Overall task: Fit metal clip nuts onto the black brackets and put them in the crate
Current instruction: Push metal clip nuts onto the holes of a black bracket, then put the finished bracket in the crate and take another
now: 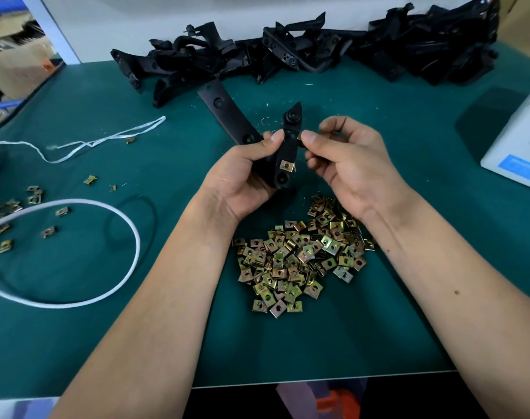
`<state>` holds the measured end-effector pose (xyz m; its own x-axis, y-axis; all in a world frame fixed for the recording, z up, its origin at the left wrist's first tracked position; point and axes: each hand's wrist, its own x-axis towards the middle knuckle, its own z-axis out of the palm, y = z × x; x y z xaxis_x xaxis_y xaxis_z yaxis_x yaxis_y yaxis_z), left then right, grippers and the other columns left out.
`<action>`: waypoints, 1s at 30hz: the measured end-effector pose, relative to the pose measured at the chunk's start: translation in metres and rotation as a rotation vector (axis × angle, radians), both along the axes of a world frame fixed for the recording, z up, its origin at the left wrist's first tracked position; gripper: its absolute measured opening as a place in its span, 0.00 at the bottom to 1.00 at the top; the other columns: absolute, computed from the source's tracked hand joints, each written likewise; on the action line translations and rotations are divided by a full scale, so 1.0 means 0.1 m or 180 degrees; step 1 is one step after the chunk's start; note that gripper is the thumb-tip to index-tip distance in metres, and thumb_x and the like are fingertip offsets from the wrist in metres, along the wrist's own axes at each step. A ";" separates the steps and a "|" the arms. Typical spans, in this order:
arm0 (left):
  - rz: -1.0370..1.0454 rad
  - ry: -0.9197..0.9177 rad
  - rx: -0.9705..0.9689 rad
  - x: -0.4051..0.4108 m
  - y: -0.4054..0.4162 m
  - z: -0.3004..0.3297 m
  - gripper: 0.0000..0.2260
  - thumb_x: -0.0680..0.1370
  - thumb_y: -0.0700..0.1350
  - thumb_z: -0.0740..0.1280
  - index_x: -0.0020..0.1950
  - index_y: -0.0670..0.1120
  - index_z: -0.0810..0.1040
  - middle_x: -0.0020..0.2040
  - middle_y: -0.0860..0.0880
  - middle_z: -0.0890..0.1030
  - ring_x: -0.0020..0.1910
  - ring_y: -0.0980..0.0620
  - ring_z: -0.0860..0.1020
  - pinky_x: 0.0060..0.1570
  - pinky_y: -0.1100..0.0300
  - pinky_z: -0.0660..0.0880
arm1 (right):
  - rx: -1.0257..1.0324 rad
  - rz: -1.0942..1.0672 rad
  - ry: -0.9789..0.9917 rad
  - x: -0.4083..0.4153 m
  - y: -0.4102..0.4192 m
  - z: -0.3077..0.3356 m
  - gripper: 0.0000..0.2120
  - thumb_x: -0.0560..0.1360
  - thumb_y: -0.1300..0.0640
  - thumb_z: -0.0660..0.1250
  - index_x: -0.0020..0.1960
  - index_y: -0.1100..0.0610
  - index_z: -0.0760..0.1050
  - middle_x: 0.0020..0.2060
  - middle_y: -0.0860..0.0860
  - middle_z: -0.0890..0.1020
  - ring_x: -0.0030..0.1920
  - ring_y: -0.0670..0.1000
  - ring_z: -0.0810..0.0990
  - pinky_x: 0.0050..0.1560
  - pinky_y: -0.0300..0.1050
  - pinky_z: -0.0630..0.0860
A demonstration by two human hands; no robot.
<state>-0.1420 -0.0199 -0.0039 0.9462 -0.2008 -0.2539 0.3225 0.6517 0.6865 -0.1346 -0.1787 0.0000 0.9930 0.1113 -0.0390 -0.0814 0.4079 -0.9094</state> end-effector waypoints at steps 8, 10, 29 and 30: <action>-0.0080 0.0138 0.0216 0.00 0.01 0.00 0.06 0.70 0.37 0.73 0.45 0.44 0.80 0.40 0.52 0.80 0.37 0.54 0.83 0.36 0.60 0.81 | -0.0273 0.0136 -0.0033 -0.03 -0.11 0.01 0.15 0.74 0.71 0.73 0.45 0.56 0.70 0.33 0.52 0.80 0.33 0.49 0.79 0.35 0.39 0.77; -0.0080 0.0159 0.0181 0.01 0.00 -0.02 0.05 0.69 0.38 0.74 0.43 0.44 0.81 0.41 0.51 0.81 0.38 0.53 0.84 0.36 0.60 0.81 | -0.0158 0.0148 0.0008 -0.03 -0.11 0.01 0.15 0.74 0.71 0.73 0.43 0.55 0.70 0.33 0.52 0.80 0.33 0.48 0.79 0.35 0.39 0.77; 0.0247 -0.0281 0.0677 0.04 -0.10 -0.07 0.11 0.79 0.36 0.70 0.40 0.48 0.73 0.43 0.47 0.81 0.42 0.48 0.82 0.39 0.55 0.81 | -0.0942 -0.0454 -0.0305 0.01 0.00 -0.14 0.03 0.77 0.57 0.75 0.48 0.56 0.84 0.36 0.48 0.84 0.36 0.45 0.80 0.37 0.39 0.75; 0.0296 -0.0315 0.0714 0.04 -0.11 -0.07 0.12 0.80 0.36 0.69 0.41 0.48 0.73 0.42 0.47 0.82 0.40 0.49 0.83 0.36 0.56 0.80 | -0.1032 -0.0483 -0.0333 0.02 0.01 -0.14 0.04 0.78 0.56 0.73 0.46 0.55 0.85 0.36 0.48 0.84 0.36 0.45 0.80 0.37 0.39 0.75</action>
<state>-0.1376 -0.0309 -0.0112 0.9804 -0.0609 -0.1876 0.1924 0.5035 0.8423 -0.1327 -0.1779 -0.0138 0.9978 -0.0391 0.0544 0.0580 0.0976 -0.9935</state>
